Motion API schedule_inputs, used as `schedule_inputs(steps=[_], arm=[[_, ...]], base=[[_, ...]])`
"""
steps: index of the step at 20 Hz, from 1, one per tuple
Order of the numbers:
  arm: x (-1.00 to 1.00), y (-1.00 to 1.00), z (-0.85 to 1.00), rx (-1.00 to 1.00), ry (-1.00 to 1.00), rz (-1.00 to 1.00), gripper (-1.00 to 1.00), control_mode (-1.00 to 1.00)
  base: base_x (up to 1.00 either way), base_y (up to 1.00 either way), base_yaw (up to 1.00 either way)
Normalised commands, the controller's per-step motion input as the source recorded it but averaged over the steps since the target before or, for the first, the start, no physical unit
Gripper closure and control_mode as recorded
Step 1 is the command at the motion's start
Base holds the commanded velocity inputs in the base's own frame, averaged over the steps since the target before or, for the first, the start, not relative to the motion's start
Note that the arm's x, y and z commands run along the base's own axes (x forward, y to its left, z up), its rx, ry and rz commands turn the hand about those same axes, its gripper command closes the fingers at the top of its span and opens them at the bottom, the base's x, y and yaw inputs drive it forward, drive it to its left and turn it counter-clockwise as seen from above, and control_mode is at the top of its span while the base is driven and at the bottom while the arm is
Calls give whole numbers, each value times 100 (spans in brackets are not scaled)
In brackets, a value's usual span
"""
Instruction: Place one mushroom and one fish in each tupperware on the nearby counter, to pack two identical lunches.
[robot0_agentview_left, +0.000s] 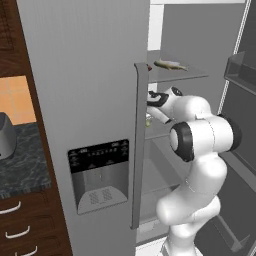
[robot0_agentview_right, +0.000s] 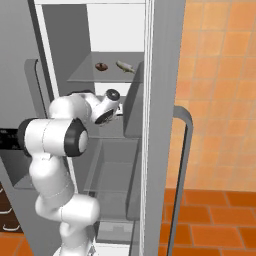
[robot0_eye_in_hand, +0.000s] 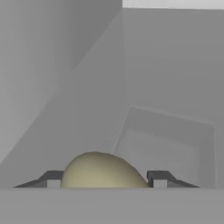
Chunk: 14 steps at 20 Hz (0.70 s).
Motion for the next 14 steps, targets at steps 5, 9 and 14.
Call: schedule_inputs(steps=[5,9,14], arm=[[-84,-83,65,0,0,-8,100,-100],[-100,-48,54,0,0,-7,100,-100],[-100,-13,64,-1,-1,-2,100,-100]], base=[[0,0,0],[0,0,0],[0,0,0]])
